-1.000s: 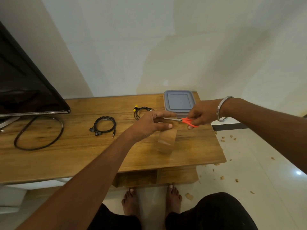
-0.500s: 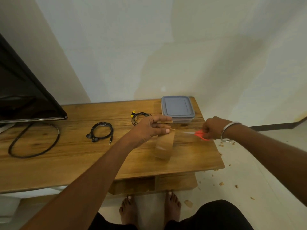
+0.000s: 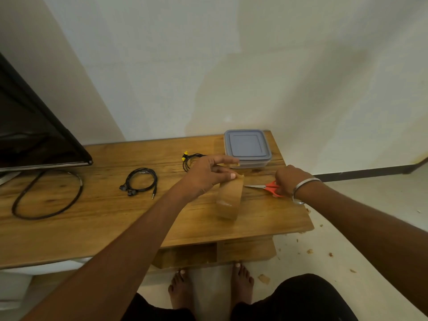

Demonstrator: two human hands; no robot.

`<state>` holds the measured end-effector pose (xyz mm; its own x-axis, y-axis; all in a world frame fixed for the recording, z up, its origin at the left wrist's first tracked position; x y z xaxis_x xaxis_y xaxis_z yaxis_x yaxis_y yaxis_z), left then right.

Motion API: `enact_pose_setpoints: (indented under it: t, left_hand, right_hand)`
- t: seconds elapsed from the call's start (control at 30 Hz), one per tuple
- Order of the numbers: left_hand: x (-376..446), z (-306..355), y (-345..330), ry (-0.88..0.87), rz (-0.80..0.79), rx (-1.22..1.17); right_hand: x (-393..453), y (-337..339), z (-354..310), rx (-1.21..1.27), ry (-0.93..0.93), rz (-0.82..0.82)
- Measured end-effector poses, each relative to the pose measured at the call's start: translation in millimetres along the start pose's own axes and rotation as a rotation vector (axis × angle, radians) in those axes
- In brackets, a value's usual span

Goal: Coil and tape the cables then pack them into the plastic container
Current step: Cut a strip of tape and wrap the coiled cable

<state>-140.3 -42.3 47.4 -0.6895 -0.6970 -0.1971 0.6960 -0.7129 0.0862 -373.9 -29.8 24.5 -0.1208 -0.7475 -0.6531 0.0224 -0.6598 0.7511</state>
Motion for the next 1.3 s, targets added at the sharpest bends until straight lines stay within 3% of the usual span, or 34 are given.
enact_pose_setpoints:
  t: [0.23, 0.47, 0.7, 0.83, 0.93, 1.13, 1.3]
  left_hand:
    - [6.4, 0.3, -13.7, -0.121, 0.175, 0.144]
    - [4.3, -2.3, -19.6, -0.234, 0.268, 0.298]
    - [4.2, -6.5, -23.0, -0.321, 0.327, 0.393]
    - [3.0, -7.5, -25.9, -0.382, 0.337, 0.434]
    - [5.2, -10.7, -26.8, -0.410, 0.377, 0.514]
    - [8.3, -12.8, -30.3, -0.444, 0.496, 0.716]
    - [2.7, -17.3, -30.3, -0.414, 0.587, 0.572]
  right_hand:
    - [-2.2, 6.3, -7.8, -0.005, 0.013, -0.050]
    - [-10.9, 5.8, -19.3, 0.096, 0.080, 0.129]
    - [-7.8, -4.0, -30.9, 0.007, 0.113, 0.204]
    - [-14.1, 0.7, -34.4, 0.290, 0.309, 0.295]
    - [-30.2, 7.5, -47.1, 0.481, 0.500, 0.193]
    - [-37.7, 11.4, -71.8, 0.563, 0.482, 0.252]
    - [-25.4, 13.1, -73.9, 0.557, 0.474, 0.343]
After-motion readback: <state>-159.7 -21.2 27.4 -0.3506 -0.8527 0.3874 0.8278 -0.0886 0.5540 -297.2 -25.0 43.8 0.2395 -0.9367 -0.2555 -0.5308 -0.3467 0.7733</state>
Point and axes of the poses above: each hand's wrist, its own x-axis towards the middle knuckle, its own y-axis out of the back of the hand, z = x × y, the point moved 1 cm from there along x, towards the middle knuckle, and after that the axes turned 13 degrees about -z, right-handed, at the moved point
